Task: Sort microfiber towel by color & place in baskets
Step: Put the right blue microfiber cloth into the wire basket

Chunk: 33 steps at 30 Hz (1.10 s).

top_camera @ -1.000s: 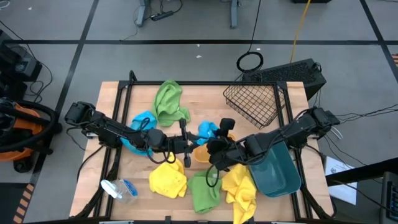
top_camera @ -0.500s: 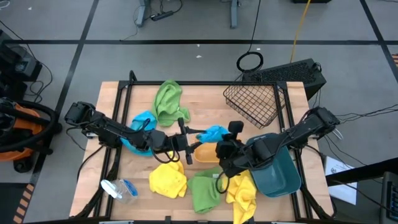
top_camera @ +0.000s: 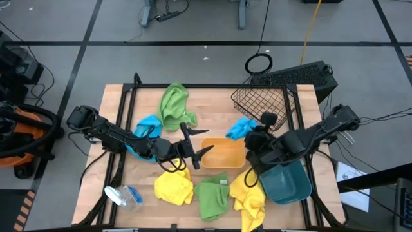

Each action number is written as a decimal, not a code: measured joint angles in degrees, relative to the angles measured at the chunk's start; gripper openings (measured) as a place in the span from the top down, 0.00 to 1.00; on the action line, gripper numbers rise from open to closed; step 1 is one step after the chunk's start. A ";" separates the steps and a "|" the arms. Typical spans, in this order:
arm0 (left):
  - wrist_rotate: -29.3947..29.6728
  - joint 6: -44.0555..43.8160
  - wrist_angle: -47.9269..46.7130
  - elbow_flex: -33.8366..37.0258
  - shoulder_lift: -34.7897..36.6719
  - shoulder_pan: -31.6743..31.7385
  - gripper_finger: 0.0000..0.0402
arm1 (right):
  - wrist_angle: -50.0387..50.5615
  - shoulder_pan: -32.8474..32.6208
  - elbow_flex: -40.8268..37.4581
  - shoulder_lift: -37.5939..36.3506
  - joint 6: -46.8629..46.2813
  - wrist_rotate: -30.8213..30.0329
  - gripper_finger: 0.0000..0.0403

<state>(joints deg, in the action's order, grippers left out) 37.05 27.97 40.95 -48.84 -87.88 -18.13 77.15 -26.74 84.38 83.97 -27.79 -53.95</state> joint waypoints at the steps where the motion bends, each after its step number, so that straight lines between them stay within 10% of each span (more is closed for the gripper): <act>1: 0.65 1.05 0.25 0.02 -0.02 0.03 0.25 | 0.50 0.12 0.00 -0.65 -0.01 -0.39 0.96; 18: 3.92 5.33 2.62 0.08 -0.04 2.08 0.25 | 1.36 18.16 0.00 -11.40 14.75 -8.75 0.96; 33: -9.47 -2.19 -0.75 0.08 -0.03 3.27 0.25 | -10.57 39.23 -0.76 -11.59 31.49 15.12 0.96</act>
<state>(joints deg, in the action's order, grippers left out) 27.57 25.78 40.19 -48.76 -87.91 -14.86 66.58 12.49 83.62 72.38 3.70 -38.83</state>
